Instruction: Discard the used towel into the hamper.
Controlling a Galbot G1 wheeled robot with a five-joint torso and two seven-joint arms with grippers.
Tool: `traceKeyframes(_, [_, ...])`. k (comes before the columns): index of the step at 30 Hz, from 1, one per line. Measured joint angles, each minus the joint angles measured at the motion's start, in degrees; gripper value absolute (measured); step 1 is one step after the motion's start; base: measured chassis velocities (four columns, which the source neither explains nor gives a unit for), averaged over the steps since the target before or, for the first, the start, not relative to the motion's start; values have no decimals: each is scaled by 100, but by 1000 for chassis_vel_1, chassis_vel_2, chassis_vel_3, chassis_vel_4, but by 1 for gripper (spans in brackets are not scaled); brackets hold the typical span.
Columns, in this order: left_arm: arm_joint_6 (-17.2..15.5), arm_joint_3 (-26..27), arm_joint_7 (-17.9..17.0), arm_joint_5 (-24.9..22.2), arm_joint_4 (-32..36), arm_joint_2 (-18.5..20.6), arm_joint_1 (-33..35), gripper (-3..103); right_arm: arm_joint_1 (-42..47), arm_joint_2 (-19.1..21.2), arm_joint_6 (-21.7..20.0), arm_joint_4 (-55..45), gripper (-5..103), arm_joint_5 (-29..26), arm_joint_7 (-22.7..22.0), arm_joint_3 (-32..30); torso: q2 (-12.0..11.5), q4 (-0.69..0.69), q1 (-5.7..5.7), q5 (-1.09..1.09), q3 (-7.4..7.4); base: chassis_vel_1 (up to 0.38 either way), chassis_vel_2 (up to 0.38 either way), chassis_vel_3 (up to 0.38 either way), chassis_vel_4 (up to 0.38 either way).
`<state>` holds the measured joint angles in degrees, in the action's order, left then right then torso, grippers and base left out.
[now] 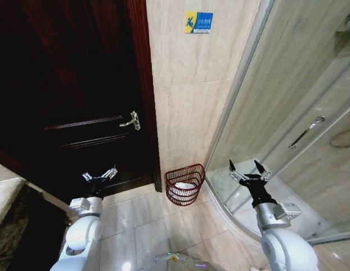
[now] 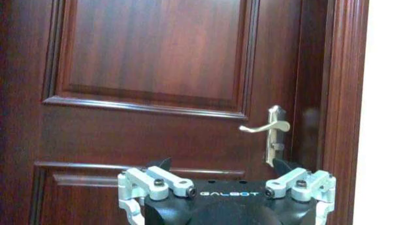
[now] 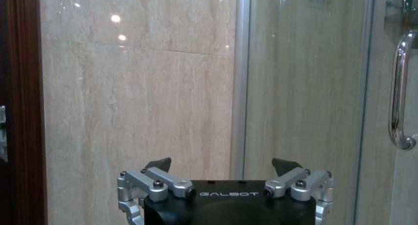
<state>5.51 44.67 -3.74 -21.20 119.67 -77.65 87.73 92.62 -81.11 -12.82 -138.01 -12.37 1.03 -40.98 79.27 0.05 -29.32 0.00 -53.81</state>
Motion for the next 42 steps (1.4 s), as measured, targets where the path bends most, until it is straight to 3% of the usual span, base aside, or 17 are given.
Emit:
traceKeyframes(21, [-209,-56,9,470,87,-51,-272,100,107,-57,14,-107,100,76,13,-1,36,2,-16,0,-19,0,0,0,0])
traceKeyframes(42, [-66,-71,12,505,20,-38,-246,100,153,-74,11,-151,100,84,13,-3,453,2,-208,0,-244,0,0,0,0])
